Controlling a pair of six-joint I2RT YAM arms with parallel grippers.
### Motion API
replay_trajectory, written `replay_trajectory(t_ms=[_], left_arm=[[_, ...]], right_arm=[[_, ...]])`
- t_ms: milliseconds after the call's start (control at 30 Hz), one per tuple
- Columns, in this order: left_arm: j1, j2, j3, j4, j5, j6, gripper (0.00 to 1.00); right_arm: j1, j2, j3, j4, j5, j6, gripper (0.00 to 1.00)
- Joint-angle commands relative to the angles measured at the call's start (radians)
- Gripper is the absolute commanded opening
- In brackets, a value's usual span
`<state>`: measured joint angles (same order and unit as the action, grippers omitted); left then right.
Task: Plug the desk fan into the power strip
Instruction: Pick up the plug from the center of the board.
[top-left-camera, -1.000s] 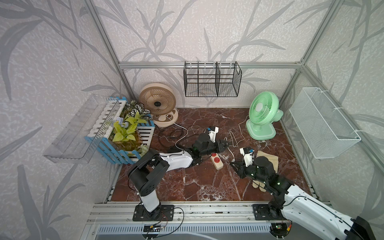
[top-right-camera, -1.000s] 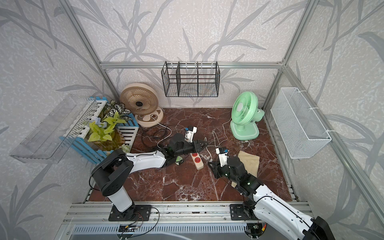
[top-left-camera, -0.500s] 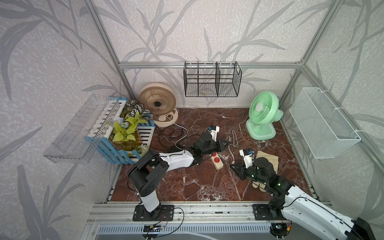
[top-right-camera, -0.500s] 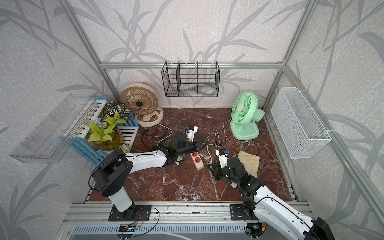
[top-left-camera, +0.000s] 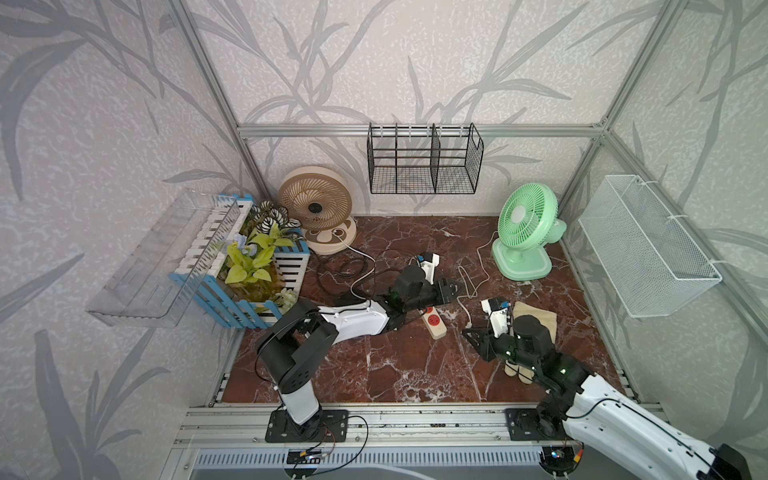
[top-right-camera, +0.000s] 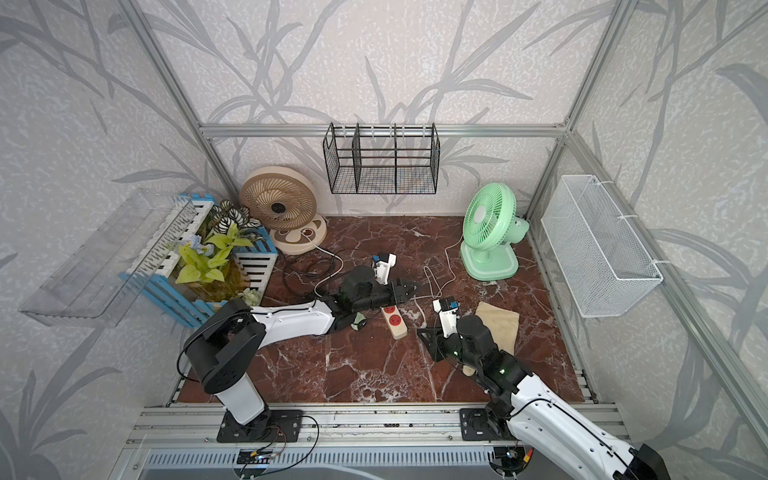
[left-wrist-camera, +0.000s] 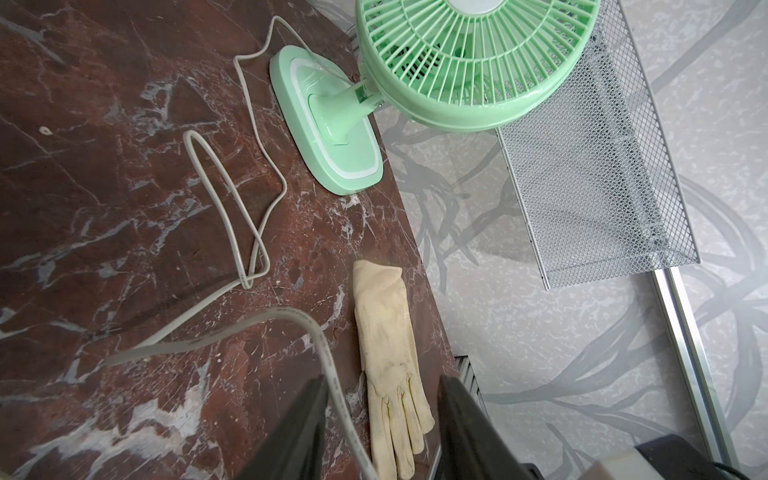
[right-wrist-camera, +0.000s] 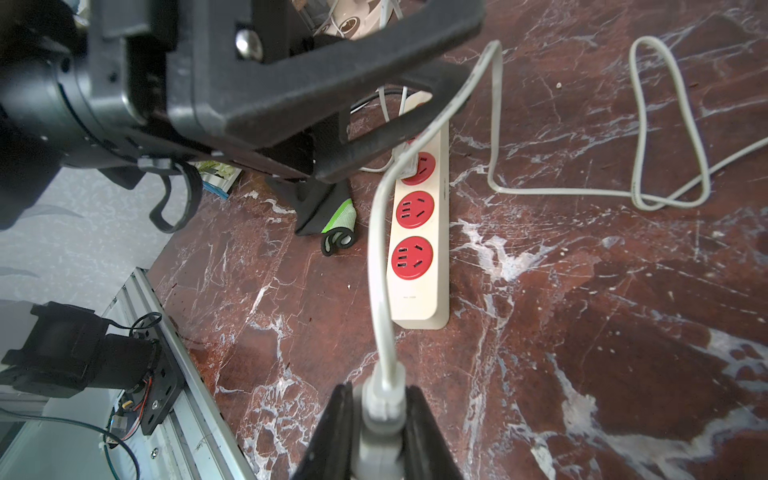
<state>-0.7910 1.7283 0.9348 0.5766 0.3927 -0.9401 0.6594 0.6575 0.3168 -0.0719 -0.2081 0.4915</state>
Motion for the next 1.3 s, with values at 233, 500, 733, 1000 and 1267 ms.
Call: replay_trajectory(t_ms=[233,500,733,1000,1267], left_arm=[[-0.01,0.043,0.038,0.045,0.0,-0.046,0.56],[-0.032,0.063,-0.003,0.076,-0.026,-0.078,0.56],[-0.033,0.063,-0.014,0.081,-0.033,-0.083,0.39],[-0.03,0.009,0.098,-0.081,-0.069,0.002,0.0],[-0.043,-0.007,0.151,-0.187,-0.067,0.076,0.0]], right_arm=[[0.003,-0.02,0.038,-0.002,0.011,-0.017,0.0],[0.003,-0.012,0.055,-0.009,0.037,-0.021,0.0],[0.003,-0.017,0.048,-0.027,0.023,-0.016,0.0],[0.003,0.001,0.018,-0.085,0.011,0.002,0.0],[-0.006,0.098,0.119,-0.201,-0.011,-0.021,0.3]])
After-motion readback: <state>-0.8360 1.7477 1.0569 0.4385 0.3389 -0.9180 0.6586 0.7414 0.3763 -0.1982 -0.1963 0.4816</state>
